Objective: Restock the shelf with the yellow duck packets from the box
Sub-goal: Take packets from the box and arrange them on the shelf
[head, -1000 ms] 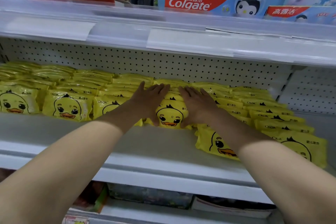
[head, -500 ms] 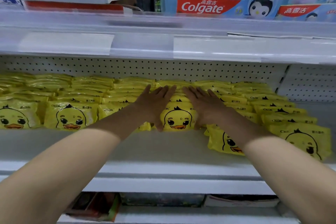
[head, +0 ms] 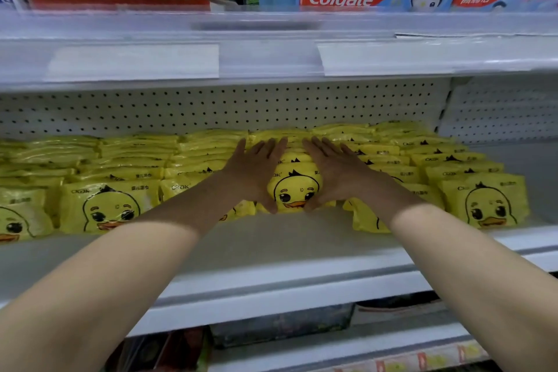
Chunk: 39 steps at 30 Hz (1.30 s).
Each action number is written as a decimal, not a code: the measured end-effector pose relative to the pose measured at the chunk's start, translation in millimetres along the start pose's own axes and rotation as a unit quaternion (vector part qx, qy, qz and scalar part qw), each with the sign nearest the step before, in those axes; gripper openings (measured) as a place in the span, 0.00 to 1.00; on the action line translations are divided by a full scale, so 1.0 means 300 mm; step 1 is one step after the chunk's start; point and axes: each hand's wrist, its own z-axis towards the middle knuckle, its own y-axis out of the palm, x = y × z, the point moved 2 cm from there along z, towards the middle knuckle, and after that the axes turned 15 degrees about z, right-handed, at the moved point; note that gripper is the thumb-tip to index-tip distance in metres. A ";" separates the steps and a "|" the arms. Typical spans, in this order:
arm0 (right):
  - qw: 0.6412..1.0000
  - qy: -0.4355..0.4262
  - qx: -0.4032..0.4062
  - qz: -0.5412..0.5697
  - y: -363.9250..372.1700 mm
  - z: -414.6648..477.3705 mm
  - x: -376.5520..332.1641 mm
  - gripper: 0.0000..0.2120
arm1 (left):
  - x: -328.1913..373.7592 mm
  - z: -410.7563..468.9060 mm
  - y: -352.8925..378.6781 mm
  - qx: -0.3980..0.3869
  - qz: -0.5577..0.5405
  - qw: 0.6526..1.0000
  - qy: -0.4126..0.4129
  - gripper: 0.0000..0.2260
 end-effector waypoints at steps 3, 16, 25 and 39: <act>1.000 0.000 0.012 -0.005 0.002 -0.005 -0.011 0.69 | 0.000 -0.001 0.001 0.001 -0.004 1.000 -0.003 0.68; 0.997 -0.050 0.031 0.058 -0.101 -0.096 0.089 0.61 | 0.101 0.024 -0.120 -0.021 -0.064 0.998 -0.018 0.67; 0.997 0.018 -0.080 -0.003 -0.267 -0.204 0.406 0.65 | 0.372 0.128 -0.308 -0.021 -0.110 0.993 0.031 0.63; 0.979 -0.029 -0.187 -0.070 -0.223 -0.258 0.471 0.71 | 0.532 0.165 -0.270 -0.084 -0.085 0.993 0.025 0.67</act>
